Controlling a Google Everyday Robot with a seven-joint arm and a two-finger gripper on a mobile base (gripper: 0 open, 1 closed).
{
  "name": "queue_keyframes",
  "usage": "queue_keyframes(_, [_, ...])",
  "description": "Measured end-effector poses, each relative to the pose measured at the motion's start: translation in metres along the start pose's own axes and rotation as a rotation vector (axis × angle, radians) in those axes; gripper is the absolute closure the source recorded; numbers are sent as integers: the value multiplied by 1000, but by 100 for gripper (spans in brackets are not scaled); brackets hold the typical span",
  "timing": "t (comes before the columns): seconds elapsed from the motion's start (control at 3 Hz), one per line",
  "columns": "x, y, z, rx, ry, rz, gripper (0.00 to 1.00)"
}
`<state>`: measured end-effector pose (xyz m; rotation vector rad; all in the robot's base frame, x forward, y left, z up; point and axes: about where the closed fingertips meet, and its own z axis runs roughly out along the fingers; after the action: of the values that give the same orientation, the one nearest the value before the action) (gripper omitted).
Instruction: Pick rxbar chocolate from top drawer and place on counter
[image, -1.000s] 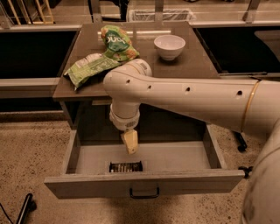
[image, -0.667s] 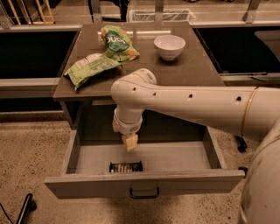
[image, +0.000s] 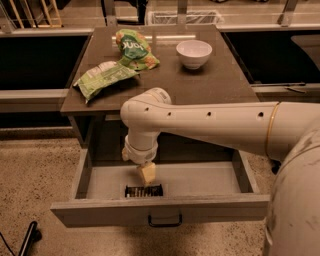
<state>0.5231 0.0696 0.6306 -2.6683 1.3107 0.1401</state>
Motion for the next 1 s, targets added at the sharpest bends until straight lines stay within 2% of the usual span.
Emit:
queue_keyframes(0.33, [-15,12,6,-70,-18,-44,28])
queue_keyframes(1.0, [-35,28,13,-144,-99,-86,29])
